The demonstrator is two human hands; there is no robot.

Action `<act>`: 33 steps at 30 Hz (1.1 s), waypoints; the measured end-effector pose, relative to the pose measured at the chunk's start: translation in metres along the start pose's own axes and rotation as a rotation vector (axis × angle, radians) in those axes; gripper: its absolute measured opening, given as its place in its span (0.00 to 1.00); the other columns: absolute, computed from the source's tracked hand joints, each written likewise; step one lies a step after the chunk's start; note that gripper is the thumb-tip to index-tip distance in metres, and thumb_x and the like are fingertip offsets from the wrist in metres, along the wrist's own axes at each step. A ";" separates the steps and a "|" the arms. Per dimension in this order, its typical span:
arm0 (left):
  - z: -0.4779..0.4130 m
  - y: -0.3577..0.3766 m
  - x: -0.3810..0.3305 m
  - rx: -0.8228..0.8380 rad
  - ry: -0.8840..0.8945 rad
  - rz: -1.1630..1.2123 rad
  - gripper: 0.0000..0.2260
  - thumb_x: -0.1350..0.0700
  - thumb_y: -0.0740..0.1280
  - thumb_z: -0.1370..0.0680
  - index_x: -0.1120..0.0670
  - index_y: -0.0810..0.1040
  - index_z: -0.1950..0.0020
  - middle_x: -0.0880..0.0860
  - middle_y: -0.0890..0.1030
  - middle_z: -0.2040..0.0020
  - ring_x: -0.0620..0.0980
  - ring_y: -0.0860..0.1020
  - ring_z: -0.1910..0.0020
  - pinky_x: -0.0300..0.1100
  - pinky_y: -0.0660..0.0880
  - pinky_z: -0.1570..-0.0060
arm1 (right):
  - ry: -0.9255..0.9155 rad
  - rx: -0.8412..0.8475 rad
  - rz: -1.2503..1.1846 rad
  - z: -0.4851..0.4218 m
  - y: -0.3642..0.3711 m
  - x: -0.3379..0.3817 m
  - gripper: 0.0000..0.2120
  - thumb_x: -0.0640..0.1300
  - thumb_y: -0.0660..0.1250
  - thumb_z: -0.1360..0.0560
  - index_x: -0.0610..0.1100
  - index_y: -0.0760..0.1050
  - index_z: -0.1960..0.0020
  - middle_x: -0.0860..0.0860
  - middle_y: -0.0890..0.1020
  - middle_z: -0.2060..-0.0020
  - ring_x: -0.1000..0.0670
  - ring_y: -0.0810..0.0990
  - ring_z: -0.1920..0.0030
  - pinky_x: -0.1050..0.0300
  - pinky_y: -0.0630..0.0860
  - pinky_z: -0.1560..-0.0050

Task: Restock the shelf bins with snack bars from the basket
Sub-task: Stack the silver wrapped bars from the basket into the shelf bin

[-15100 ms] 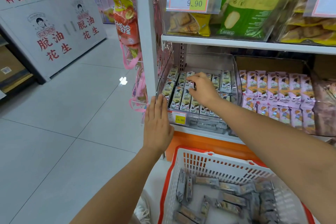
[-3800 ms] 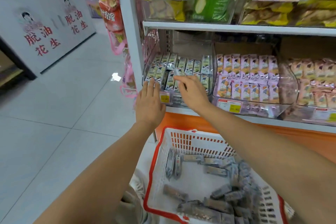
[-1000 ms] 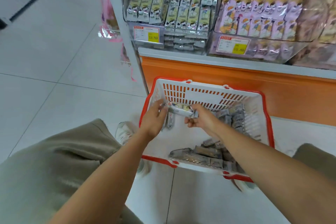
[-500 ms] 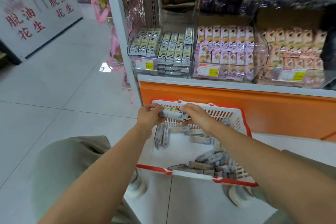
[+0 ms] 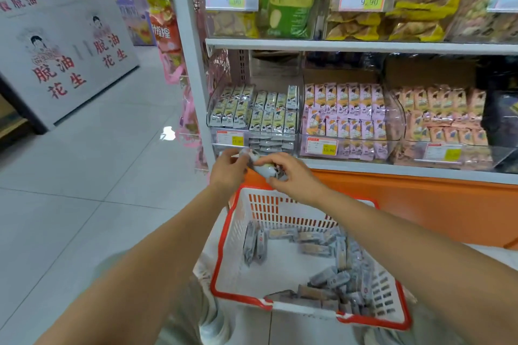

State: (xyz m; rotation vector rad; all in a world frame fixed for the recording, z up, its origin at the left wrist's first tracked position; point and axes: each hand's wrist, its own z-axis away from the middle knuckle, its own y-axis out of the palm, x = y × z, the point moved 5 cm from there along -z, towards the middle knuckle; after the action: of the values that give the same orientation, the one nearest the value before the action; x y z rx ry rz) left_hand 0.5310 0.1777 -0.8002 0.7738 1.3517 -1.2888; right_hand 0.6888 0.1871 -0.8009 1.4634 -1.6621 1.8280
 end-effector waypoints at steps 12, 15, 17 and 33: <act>-0.101 -0.002 -0.055 -0.082 0.543 -0.954 0.22 0.54 0.61 0.20 0.56 0.65 0.26 0.56 0.64 0.25 0.56 0.59 0.25 0.50 0.56 0.26 | 0.209 -0.138 0.159 -0.144 -0.060 -0.017 0.27 0.42 0.66 0.22 0.45 0.63 0.25 0.45 0.67 0.27 0.42 0.73 0.33 0.52 0.68 0.34; -0.124 0.002 -0.050 -0.088 0.574 -1.028 0.22 0.53 0.57 0.18 0.56 0.62 0.24 0.56 0.60 0.23 0.56 0.54 0.23 0.50 0.49 0.25 | 0.246 -0.114 0.233 -0.177 -0.062 -0.032 0.29 0.43 0.66 0.22 0.47 0.61 0.23 0.42 0.64 0.26 0.51 0.76 0.55 0.49 0.72 0.38; -0.136 0.004 -0.045 -0.109 0.611 -1.058 0.22 0.52 0.55 0.18 0.57 0.65 0.25 0.57 0.64 0.24 0.58 0.58 0.24 0.52 0.52 0.26 | 0.274 -0.117 0.278 -0.197 -0.062 -0.040 0.30 0.43 0.66 0.22 0.48 0.60 0.23 0.41 0.63 0.26 0.57 0.62 0.68 0.47 0.74 0.41; -0.156 0.003 -0.019 -0.179 0.758 -0.982 0.21 0.49 0.51 0.18 0.56 0.71 0.29 0.53 0.70 0.28 0.54 0.65 0.28 0.55 0.57 0.27 | 0.287 -0.104 0.279 -0.244 -0.037 -0.062 0.30 0.41 0.63 0.21 0.40 0.54 0.23 0.41 0.63 0.26 0.40 0.64 0.27 0.50 0.63 0.29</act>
State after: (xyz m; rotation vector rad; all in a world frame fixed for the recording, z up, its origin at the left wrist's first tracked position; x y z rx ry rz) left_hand 0.4992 0.3312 -0.8064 0.4667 2.6303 -1.6224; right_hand 0.6269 0.4340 -0.7871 0.9125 -1.8497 1.9459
